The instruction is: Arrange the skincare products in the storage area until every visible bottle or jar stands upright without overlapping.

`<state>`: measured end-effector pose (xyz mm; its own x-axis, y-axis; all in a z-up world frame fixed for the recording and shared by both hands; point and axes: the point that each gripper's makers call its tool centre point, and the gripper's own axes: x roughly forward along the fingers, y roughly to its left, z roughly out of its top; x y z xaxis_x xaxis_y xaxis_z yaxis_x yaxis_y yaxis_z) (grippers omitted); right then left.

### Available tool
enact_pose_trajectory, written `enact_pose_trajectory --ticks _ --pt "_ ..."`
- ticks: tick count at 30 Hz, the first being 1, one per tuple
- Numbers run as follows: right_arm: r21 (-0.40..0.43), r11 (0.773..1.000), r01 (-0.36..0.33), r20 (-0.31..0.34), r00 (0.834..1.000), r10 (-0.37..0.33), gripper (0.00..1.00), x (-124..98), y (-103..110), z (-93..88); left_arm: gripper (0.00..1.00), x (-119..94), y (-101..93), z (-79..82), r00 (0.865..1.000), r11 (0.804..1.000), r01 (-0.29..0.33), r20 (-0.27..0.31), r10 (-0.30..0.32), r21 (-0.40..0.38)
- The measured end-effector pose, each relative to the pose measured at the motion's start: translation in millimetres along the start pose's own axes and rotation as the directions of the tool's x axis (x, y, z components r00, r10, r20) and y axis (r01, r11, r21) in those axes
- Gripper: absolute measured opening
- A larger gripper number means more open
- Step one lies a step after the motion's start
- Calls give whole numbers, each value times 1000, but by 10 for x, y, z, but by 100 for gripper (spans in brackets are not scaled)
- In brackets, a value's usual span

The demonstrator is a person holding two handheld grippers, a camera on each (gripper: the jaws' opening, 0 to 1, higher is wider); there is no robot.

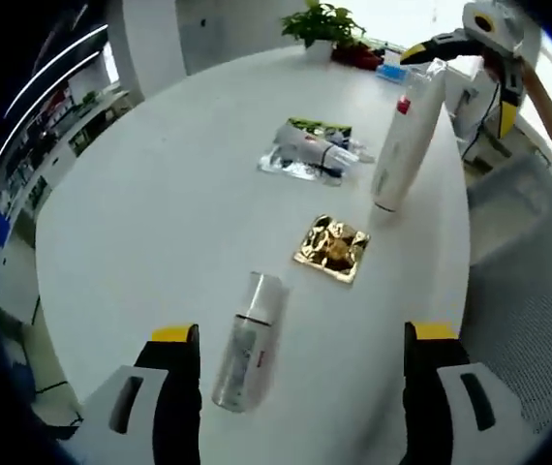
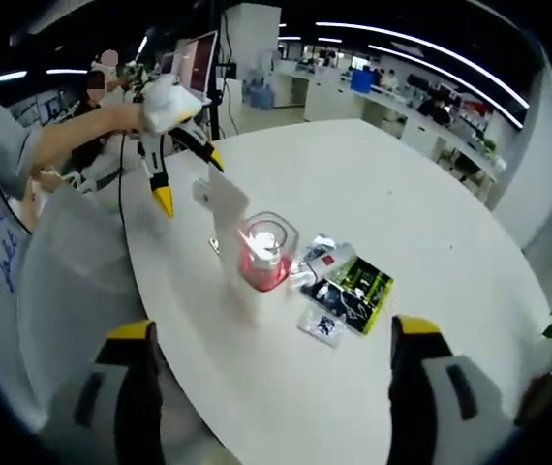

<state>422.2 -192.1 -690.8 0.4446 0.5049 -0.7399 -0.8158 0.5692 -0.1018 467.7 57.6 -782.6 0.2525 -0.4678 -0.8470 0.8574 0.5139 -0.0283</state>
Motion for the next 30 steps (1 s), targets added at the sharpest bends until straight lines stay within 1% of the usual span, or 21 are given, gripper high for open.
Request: enact_pose_trajectory --ticks 1,4,9,12,16,21,26,30 --pt "0 1000 -1 0 1000 1 100 0 1 -3 80 -7 -19 -15 1000 1000 4 -11 -4 -1" --pt "3 1000 -2 -1 1000 2 100 -1 2 -14 77 14 11 -40 1000 1000 11 -21 -11 -3" --pt "5 1000 -2 -1 1000 2 100 5 -3 -30 67 67 89 -98 999 1000 15 -50 -16 -13" --pt "10 1000 -5 -4 1000 5 100 16 6 -45 63 114 130 -157 996 1000 14 -84 -14 2" --pt "16 1000 -9 -6 1000 9 100 22 12 -74 56 143 236 -209 993 999 -23 -112 27 40" --pt "21 1000 -6 -11 1000 6 100 23 3 -115 49 184 273 -241 992 999 -12 -129 18 44" --pt "31 999 -11 -7 1000 12 100 43 12 -129 43 233 326 -292 985 997 -15 -173 28 75" --pt "35 999 -16 -12 1000 17 100 57 22 -152 37 258 355 -273 983 997 -9 -182 24 83"
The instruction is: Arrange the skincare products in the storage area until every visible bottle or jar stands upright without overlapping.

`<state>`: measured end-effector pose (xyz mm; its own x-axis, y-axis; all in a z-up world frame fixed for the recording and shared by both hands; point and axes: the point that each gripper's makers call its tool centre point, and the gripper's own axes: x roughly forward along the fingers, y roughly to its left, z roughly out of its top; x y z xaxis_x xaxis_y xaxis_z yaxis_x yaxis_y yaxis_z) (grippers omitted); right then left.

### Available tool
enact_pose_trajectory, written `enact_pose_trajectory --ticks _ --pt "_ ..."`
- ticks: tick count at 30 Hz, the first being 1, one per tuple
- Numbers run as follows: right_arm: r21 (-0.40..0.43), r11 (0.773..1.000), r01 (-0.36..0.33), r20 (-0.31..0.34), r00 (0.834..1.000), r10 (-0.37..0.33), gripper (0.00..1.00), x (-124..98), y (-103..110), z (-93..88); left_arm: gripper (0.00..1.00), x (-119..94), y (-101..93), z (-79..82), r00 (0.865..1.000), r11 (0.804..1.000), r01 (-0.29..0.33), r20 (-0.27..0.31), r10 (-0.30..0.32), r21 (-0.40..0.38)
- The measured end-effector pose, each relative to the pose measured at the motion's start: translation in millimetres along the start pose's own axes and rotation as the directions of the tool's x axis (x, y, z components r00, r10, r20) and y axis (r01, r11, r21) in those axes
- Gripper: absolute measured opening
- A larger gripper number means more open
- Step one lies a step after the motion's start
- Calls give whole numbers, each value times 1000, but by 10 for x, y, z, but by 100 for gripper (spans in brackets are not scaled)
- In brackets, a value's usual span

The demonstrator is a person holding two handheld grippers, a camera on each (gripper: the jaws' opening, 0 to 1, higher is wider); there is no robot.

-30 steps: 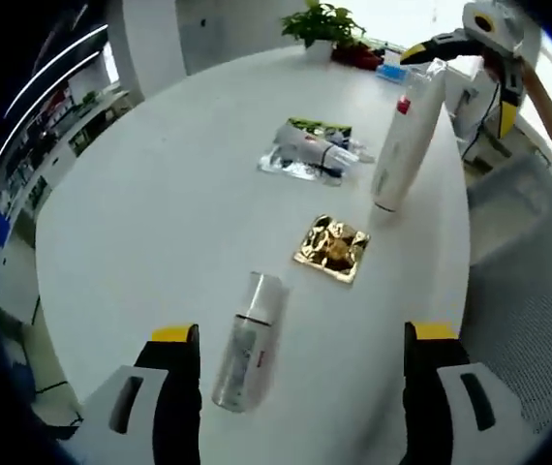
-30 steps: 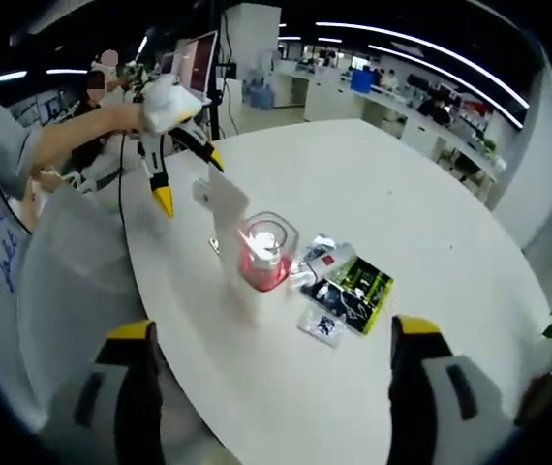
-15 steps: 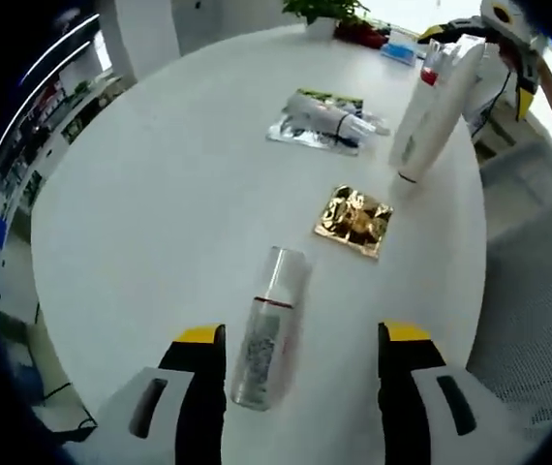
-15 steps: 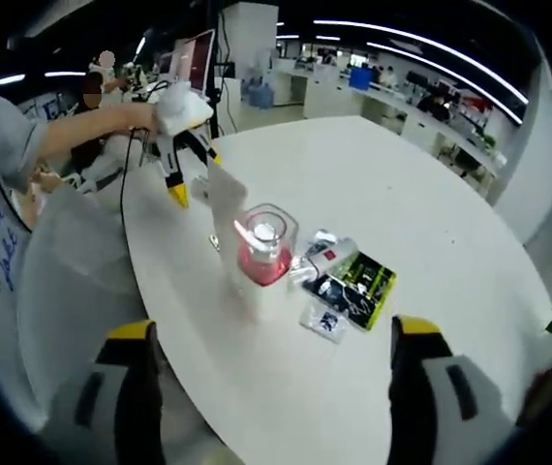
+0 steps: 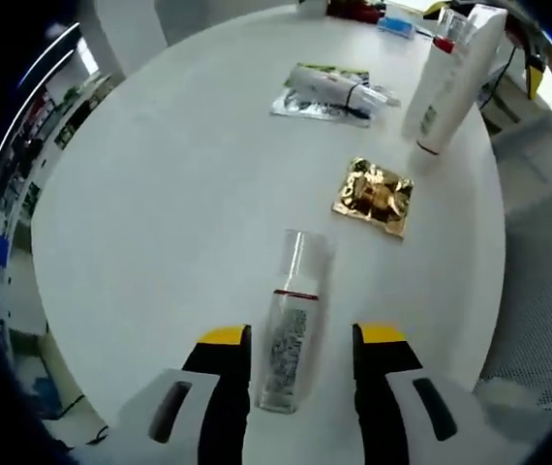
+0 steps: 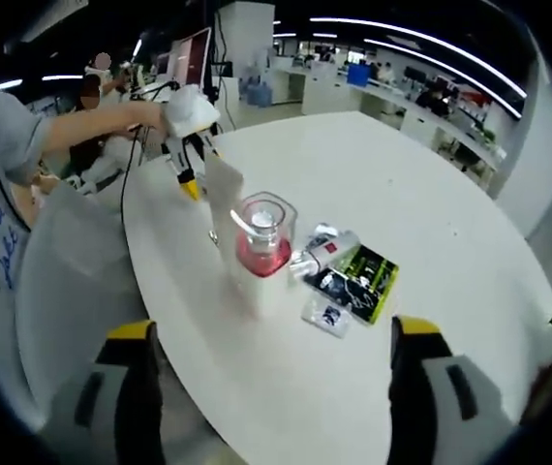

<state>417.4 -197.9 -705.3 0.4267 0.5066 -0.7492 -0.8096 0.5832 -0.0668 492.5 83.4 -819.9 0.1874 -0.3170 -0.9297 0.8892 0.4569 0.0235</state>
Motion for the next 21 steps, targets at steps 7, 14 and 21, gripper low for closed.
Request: enact_pose_trajectory --ticks 7,14,21 --pt "11 1000 2 -3 1000 -2 100 1 -23 -31 25 28 31 0 1000 1000 12 -11 -12 4" --pt "16 1000 -1 -3 1000 1 100 13 -18 -53 21 70 47 -43 999 1000 11 -34 -10 15" --pt "20 1000 0 -2 1000 0 100 7 -23 -69 18 76 80 -43 1000 1000 -2 -32 2 1"
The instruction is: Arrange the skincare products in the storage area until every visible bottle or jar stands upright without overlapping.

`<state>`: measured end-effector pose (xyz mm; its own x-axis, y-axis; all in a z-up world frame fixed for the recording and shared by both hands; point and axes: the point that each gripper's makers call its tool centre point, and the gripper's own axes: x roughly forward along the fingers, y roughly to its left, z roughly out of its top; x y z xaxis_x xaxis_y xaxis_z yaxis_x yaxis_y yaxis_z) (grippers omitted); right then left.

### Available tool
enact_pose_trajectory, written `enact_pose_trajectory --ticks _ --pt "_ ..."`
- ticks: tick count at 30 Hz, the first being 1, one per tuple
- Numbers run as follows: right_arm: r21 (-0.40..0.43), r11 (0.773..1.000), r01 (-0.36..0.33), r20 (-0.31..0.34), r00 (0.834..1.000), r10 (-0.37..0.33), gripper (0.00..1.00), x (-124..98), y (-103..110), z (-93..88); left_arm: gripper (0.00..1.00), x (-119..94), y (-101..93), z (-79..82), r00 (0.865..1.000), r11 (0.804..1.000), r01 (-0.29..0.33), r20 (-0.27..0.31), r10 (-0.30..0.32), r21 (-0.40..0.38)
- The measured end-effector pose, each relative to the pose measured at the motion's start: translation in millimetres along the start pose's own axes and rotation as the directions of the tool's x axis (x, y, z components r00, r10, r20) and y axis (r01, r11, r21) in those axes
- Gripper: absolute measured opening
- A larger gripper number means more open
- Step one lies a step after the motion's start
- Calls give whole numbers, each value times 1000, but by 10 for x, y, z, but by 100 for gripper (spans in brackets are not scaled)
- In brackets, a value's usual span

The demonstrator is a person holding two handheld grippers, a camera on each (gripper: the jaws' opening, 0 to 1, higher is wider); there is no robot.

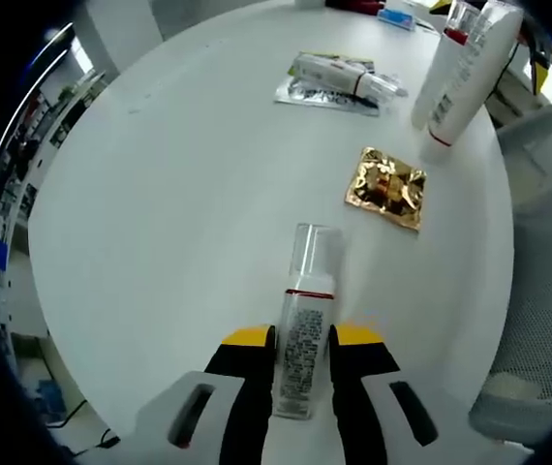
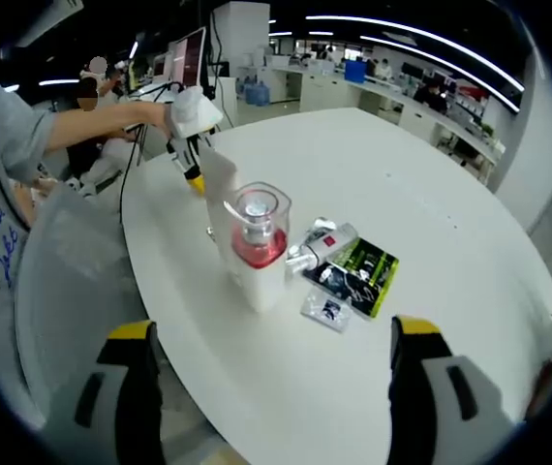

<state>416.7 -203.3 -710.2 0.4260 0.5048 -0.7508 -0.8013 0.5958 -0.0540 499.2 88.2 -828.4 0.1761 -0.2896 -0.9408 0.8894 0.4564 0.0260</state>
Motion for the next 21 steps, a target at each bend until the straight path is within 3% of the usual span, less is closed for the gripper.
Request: enact_pose_trajectory --ticks 11,17,21 --pt "-2 1000 -5 5 1000 5 100 21 27 12 16 -28 -47 -15 1000 1000 -11 -9 11 4" --pt "6 1000 -22 19 1000 22 100 51 87 20 16 -83 -30 -3 999 999 -47 18 47 10" --pt "29 999 -32 44 999 31 100 53 118 31 16 -155 -65 60 996 998 -55 71 56 -11"
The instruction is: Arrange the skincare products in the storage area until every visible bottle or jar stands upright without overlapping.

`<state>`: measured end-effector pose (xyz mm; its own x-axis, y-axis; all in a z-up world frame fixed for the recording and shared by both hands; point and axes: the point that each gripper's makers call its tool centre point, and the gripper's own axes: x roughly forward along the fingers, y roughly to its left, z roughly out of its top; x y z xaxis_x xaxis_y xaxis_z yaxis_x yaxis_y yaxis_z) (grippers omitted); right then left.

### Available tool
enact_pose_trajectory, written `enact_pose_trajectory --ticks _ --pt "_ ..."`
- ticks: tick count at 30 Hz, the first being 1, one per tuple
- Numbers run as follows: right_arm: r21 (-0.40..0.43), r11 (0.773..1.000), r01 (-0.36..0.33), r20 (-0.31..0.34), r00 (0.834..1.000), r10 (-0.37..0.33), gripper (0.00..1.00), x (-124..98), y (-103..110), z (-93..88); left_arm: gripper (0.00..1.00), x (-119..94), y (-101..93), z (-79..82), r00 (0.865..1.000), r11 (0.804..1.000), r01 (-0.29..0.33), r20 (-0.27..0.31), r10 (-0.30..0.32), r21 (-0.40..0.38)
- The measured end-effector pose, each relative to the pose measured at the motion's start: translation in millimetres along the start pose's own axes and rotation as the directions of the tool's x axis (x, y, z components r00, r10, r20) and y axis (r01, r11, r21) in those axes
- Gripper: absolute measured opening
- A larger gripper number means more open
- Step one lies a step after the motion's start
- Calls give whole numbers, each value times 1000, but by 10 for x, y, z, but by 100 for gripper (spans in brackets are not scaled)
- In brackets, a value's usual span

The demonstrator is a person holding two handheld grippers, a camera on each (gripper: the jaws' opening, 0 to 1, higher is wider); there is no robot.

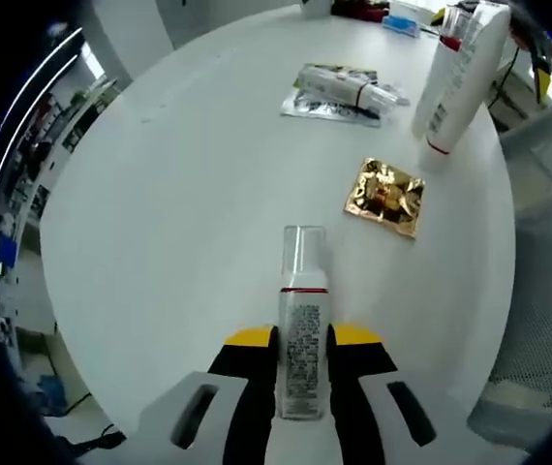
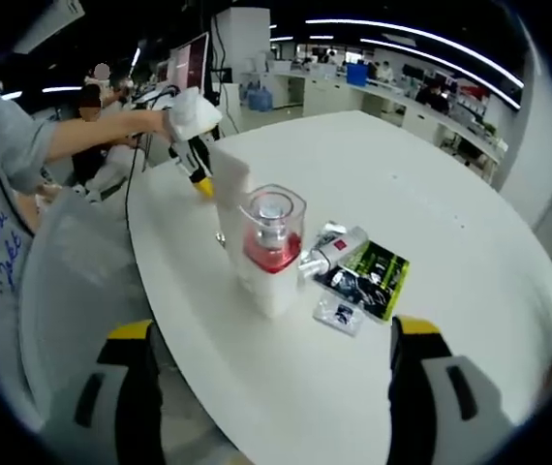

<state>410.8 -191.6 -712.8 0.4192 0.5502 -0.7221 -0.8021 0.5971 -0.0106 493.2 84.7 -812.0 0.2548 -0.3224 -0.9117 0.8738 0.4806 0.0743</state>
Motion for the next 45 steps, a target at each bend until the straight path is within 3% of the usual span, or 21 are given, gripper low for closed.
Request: enact_pose_trajectory --ticks 8,16,21,31,45 --pt "45 999 4 27 1000 -5 98 -1 26 -29 16 -58 -87 77 998 1000 -14 61 15 -19" --pt "87 995 -45 64 997 39 99 -4 190 -60 16 -144 -226 157 992 999 4 130 3 -52" --pt "131 989 -66 70 996 58 94 19 267 -111 16 -224 -307 187 987 998 5 158 4 -57" --pt "137 986 -91 88 993 79 86 61 399 -104 16 -346 -599 277 975 998 34 221 -23 -44" --pt "201 971 -132 150 983 103 72 104 551 -68 16 -404 -962 316 962 997 72 268 -62 -29"
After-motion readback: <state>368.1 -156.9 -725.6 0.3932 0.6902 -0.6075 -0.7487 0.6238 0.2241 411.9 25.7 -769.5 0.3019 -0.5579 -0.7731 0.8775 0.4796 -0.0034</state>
